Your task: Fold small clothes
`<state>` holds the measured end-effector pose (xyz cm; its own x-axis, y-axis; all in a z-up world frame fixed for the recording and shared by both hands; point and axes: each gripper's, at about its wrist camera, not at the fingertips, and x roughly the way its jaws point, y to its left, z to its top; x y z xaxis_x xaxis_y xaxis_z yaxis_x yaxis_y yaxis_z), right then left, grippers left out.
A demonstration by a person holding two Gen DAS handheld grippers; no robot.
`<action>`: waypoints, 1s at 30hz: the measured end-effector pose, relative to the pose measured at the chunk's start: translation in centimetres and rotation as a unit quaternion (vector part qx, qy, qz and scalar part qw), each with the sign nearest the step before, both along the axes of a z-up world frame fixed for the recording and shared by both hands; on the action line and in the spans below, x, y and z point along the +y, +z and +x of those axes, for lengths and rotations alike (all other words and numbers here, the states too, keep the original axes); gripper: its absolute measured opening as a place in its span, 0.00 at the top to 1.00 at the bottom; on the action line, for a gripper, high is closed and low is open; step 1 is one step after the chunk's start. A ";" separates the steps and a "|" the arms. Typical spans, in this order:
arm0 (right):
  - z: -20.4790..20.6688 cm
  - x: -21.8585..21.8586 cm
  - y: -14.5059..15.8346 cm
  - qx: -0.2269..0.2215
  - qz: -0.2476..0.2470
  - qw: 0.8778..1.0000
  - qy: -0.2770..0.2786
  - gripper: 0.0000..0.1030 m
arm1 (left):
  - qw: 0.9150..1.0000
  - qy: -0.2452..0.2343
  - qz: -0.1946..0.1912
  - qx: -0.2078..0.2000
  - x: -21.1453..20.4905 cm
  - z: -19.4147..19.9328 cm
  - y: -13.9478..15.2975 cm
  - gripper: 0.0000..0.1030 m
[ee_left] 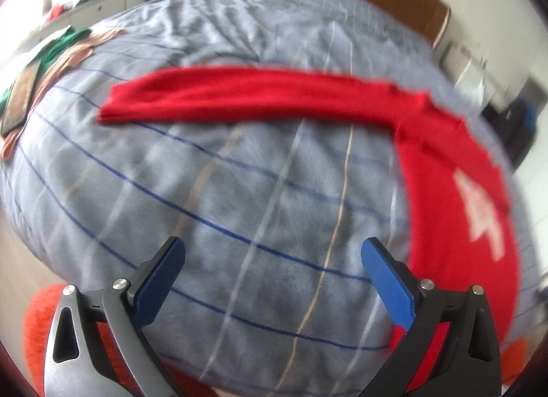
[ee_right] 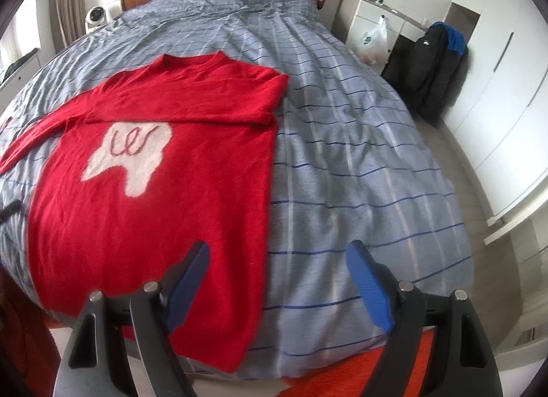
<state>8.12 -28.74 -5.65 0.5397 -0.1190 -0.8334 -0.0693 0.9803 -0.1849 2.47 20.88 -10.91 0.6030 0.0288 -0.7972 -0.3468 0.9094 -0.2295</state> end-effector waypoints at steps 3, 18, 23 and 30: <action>-0.2 1.1 -0.9 0.010 0.007 1.000 0.018 0.21 | 0.999 0.026 -0.009 -0.022 3.9 0.0 2.7 0.01; -1.9 4.5 -3.4 0.026 0.009 0.997 0.069 0.21 | 0.988 0.119 -0.017 0.093 17.0 10.0 -1.8 0.62; -2.2 4.1 -3.5 0.018 0.008 0.997 0.069 0.21 | 0.993 0.067 0.062 0.071 11.7 13.3 3.6 0.94; -1.7 2.7 -4.5 0.015 0.028 0.998 0.052 0.21 | 0.980 -0.124 0.145 -0.063 -5.9 21.7 18.0 0.93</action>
